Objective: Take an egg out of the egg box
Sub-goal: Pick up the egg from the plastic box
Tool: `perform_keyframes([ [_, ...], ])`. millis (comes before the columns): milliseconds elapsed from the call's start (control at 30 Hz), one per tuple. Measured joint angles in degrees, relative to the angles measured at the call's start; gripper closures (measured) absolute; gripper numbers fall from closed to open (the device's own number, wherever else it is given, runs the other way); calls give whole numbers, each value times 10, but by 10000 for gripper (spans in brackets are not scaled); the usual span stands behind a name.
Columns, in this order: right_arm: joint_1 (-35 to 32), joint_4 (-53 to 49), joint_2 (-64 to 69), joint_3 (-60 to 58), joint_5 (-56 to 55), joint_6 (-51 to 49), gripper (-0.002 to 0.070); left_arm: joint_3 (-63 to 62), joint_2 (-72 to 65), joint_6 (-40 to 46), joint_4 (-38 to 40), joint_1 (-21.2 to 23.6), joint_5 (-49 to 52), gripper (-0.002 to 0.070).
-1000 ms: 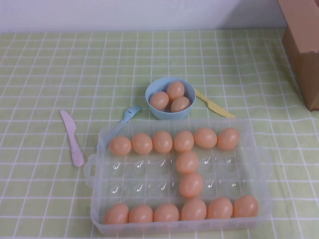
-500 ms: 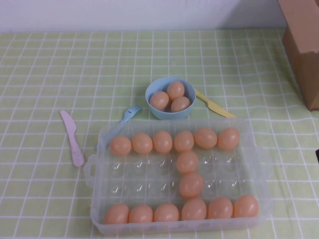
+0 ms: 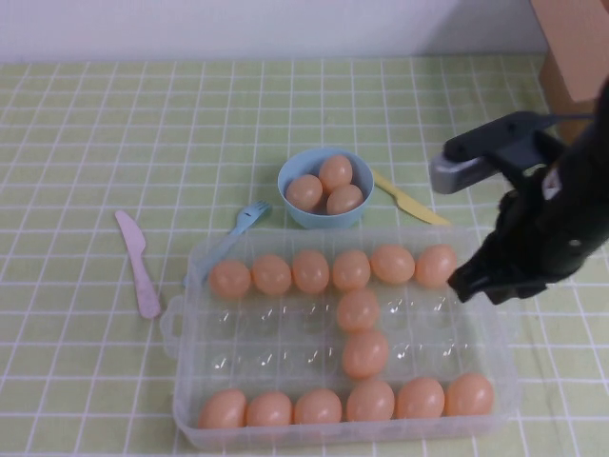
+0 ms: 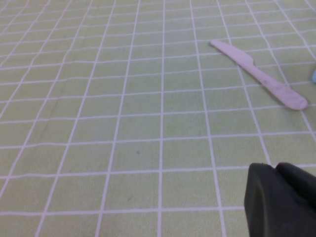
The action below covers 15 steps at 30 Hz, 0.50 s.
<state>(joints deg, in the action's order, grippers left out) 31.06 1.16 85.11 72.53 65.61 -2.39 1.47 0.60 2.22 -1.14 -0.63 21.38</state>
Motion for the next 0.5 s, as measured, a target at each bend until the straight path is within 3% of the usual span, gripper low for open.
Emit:
perform_keyframes([
  [400,33,26,179,106,9,-3,691,0,0,0,0,0,0,680],
  [500,43,41,188,109,5,-6,635,0,0,0,0,0,0,680],
])
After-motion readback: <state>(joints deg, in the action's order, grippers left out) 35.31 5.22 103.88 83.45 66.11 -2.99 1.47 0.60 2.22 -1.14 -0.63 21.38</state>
